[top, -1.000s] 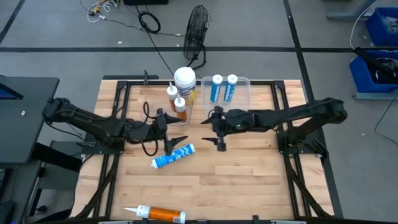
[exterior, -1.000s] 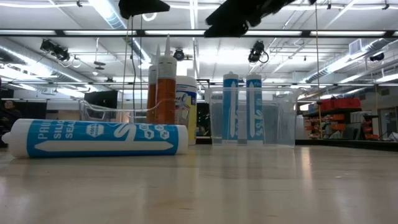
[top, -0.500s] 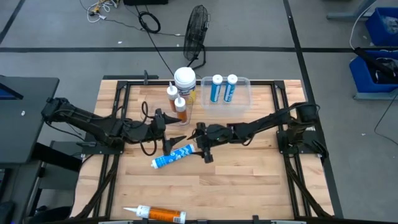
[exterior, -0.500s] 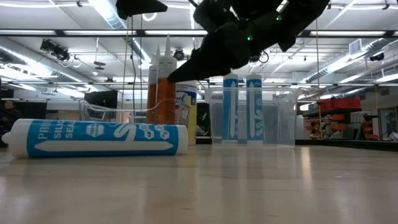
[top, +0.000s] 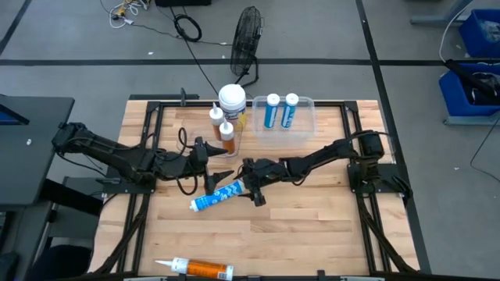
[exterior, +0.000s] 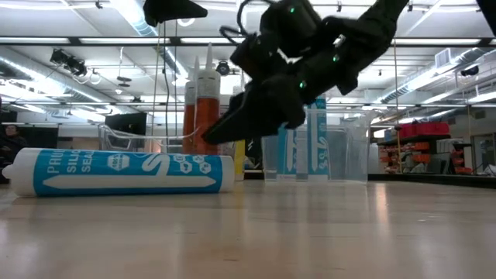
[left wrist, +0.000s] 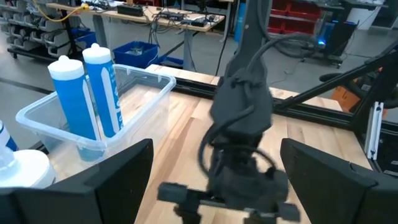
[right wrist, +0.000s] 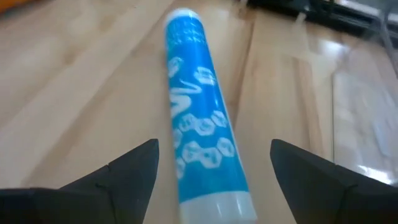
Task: Pick & place silicon tubes, Sealant and Lysol wipes
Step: Put the blue sealant into the right transparent bin
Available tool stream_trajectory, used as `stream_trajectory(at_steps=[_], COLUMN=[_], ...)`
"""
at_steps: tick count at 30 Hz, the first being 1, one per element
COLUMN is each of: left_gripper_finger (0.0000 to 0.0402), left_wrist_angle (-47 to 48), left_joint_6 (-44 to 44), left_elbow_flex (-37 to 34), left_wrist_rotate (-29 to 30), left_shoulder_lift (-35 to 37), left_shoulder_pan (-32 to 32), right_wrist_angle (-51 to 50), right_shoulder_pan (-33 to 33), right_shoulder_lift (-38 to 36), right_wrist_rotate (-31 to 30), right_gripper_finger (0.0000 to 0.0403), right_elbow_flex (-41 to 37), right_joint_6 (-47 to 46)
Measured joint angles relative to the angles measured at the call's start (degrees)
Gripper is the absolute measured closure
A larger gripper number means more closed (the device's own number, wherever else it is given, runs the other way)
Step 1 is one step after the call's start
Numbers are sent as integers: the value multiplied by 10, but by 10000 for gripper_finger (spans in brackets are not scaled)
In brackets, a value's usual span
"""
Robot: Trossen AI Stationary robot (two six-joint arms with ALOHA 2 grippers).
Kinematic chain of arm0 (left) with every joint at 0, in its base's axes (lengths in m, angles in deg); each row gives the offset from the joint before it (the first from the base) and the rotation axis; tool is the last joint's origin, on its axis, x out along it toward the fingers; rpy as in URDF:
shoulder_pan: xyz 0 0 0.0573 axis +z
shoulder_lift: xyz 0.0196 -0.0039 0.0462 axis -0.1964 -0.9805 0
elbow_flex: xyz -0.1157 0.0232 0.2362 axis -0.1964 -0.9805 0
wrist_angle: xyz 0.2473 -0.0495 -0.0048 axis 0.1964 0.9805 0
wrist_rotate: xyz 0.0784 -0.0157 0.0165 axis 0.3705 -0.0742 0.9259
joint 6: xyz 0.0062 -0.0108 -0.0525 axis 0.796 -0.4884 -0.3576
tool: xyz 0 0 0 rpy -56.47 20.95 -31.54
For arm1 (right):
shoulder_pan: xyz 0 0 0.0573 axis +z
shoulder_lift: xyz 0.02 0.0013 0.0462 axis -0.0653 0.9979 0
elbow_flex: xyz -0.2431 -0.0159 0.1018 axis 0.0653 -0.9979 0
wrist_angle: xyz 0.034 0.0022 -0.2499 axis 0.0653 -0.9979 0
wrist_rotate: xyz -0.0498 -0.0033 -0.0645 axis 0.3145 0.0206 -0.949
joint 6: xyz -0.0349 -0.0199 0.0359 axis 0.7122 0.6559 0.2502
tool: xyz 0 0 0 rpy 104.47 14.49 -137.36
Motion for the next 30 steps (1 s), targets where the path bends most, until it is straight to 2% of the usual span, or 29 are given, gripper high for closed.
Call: stream_trajectory(at_steps=[7, 17, 21, 26, 30], left_gripper_finger=[44, 44, 44, 44, 44], left_wrist_angle=[0, 0, 3, 4, 8], left_joint_6=[-1, -3, -3, -4, -8], left_elbow_flex=[0, 0, 0, 0, 0], left_wrist_rotate=[0, 0, 0, 0, 0], left_shoulder_lift=[0, 0, 0, 0, 0], left_shoulder_pan=[0, 0, 0, 0, 0], right_wrist_angle=[3, -173, -185, -205, -248], right_shoulder_pan=[-15, -2, 6, 8, 10], right_shoulder_lift=[59, 102, 100, 99, 90], right_wrist_rotate=[35, 43, 44, 45, 43], right_gripper_finger=[92, 96, 123, 188, 195], right_elbow_flex=[40, 134, 134, 135, 136], right_joint_6=[1, -5, -36, -65, -67])
